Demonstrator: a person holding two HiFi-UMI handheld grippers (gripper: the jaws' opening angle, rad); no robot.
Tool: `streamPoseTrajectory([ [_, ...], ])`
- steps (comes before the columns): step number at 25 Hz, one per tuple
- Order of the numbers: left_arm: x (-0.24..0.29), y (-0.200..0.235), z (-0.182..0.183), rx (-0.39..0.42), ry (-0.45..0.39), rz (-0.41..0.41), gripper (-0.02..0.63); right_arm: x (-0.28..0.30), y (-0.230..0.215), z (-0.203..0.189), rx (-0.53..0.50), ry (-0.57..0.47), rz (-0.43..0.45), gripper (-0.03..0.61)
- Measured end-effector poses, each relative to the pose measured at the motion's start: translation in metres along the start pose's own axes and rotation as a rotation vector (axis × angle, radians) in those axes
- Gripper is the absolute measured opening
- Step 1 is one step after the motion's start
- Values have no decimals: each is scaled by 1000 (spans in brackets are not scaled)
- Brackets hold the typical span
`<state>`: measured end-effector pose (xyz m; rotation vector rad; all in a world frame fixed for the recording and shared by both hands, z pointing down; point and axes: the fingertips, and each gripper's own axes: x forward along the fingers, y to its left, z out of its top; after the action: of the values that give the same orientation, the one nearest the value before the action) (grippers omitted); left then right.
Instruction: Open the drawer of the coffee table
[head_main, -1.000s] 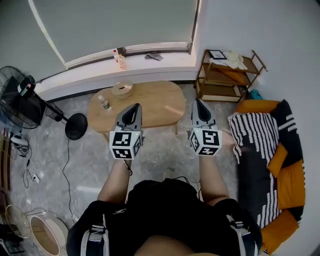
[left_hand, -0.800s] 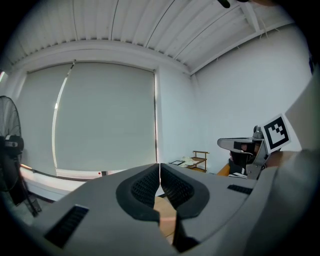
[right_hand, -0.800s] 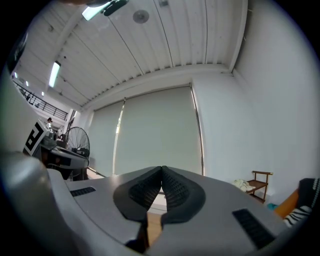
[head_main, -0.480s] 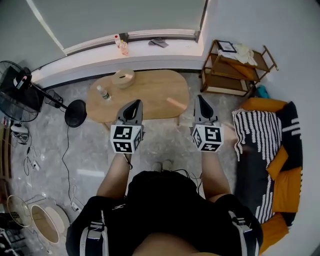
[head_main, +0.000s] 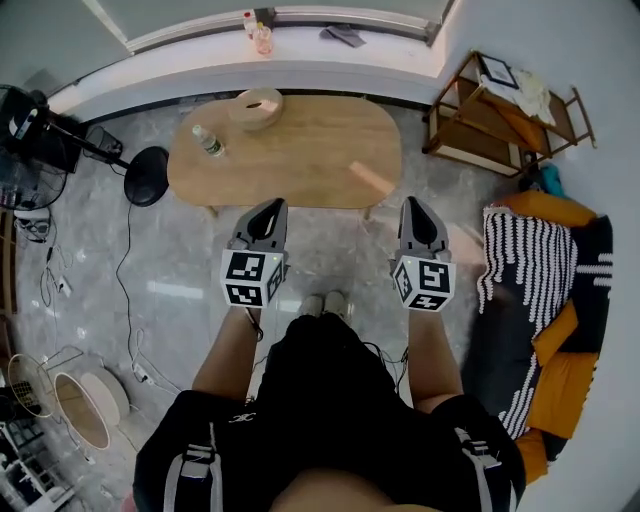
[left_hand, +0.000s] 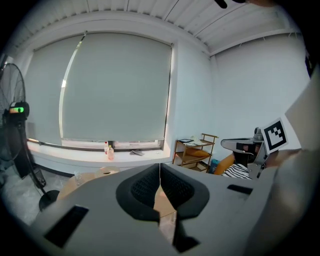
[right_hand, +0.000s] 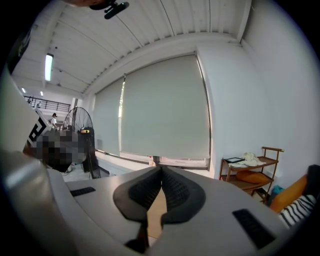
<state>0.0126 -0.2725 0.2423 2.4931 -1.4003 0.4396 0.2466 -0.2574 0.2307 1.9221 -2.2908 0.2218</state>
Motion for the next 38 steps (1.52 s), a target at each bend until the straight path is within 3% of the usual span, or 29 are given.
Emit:
streamPoseTrajectory([
  [8,69,51,-135,-6,-2,14,23,61,1,-157,-18,39,15,17],
  [19,189,103,-385,49,-22,10,23,143,-28,-388,-60,-36,20,17],
  [26,223,115,-464,52,-53,23,23,160,-50,-469,-7,-59,54,17],
  [29,225,116,-483,-22,-34,-8,25,159,-48,-486,19,-9,129,17],
  [32,233,114,-504,-144,-27,-101,25,162,-51,-501,-2,36,180,18],
  [33,237,113,-512,-198,-29,-139,70,163,-52,-507,-2,49,202,19],
  [34,242,111,-521,-259,-30,-177,175,164,-52,-514,4,65,229,108],
  [35,247,110,-531,-321,-32,-209,230,165,-52,-522,13,84,255,199],
  [38,263,114,-559,-492,-36,-256,268,171,-58,-543,35,129,283,232],
])
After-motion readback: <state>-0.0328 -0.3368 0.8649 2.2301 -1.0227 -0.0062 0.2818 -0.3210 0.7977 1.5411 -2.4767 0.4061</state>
